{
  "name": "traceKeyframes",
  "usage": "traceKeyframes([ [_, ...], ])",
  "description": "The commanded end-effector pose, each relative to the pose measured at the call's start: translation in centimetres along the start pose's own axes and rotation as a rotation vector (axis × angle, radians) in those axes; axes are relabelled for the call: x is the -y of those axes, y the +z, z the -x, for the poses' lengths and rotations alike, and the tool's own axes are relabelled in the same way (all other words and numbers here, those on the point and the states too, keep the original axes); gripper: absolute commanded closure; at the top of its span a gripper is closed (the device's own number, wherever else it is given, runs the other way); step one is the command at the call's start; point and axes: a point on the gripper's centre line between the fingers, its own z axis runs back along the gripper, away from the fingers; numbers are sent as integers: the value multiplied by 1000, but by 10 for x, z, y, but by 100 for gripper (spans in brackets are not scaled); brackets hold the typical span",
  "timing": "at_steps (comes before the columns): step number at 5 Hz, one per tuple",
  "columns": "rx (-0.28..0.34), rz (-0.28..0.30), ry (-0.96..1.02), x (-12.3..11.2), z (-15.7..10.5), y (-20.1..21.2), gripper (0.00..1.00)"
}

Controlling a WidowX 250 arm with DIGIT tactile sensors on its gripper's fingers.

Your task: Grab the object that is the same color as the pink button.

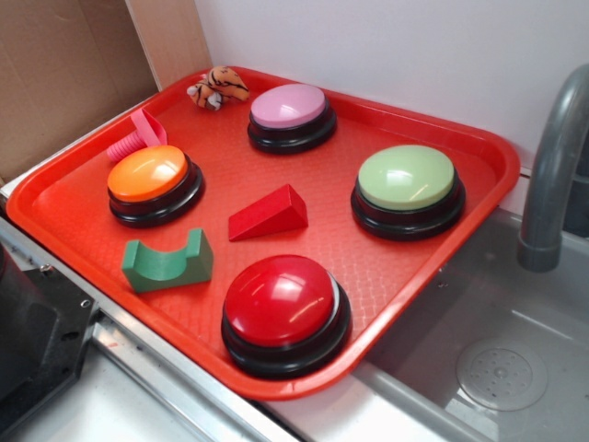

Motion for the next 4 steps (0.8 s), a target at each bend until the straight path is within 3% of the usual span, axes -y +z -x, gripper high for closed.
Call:
traceKeyframes([
  [1, 0, 0, 0, 0, 0, 0, 0],
  [2, 24, -1, 91, -15, -42, -10, 0],
  [3, 66, 53, 270, -38, -70, -14, 0],
  [4, 89, -110, 499, -62, -76, -25, 0],
])
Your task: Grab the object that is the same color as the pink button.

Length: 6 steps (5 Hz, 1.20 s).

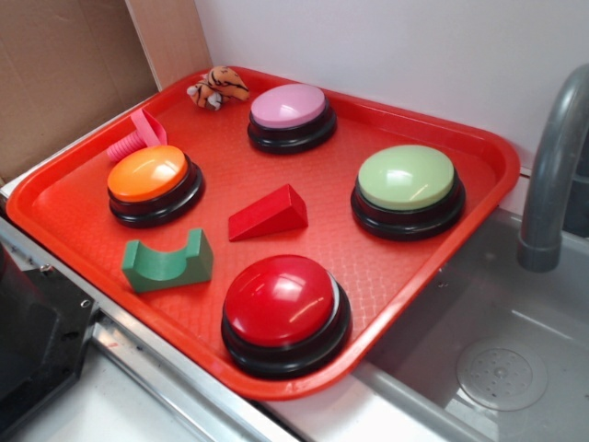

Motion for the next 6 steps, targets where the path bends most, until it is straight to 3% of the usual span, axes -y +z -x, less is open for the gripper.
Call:
traceKeyframes([
  [1, 118, -199, 463, -50, -19, -26, 0],
  [3, 145, -289, 865, -79, -33, -68, 0],
  [4, 145, -269, 838, -90, -47, -90, 0],
  [6, 153, -324, 673, -117, -55, -114, 0],
])
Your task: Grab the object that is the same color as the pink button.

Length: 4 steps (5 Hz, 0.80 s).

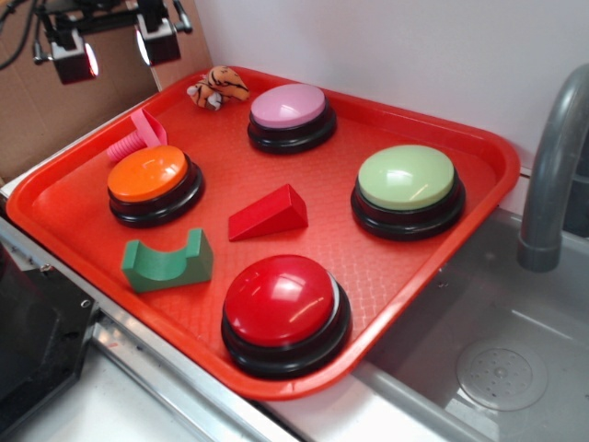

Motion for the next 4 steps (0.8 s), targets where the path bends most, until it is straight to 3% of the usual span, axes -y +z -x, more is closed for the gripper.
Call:
traceKeyframes([
  [1, 40, -13, -110, -24, -16, -18, 0],
  [2, 38, -24, -164, -16, -17, -32, 0],
  [4, 6, 19, -196, -7, -22, -53, 0],
])
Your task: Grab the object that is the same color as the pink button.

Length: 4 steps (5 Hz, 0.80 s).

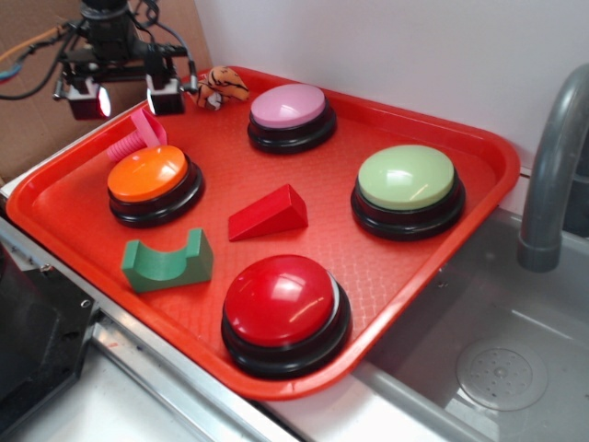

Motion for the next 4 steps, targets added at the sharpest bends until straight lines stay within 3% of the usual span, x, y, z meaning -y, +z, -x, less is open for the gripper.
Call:
traceKeyframes([
  [1, -12, 52, -8, -8, -12, -7, 0],
  [2, -25, 75, -25, -8, -11, -11, 100],
  [4, -19, 83, -61, -9, -11, -12, 100],
])
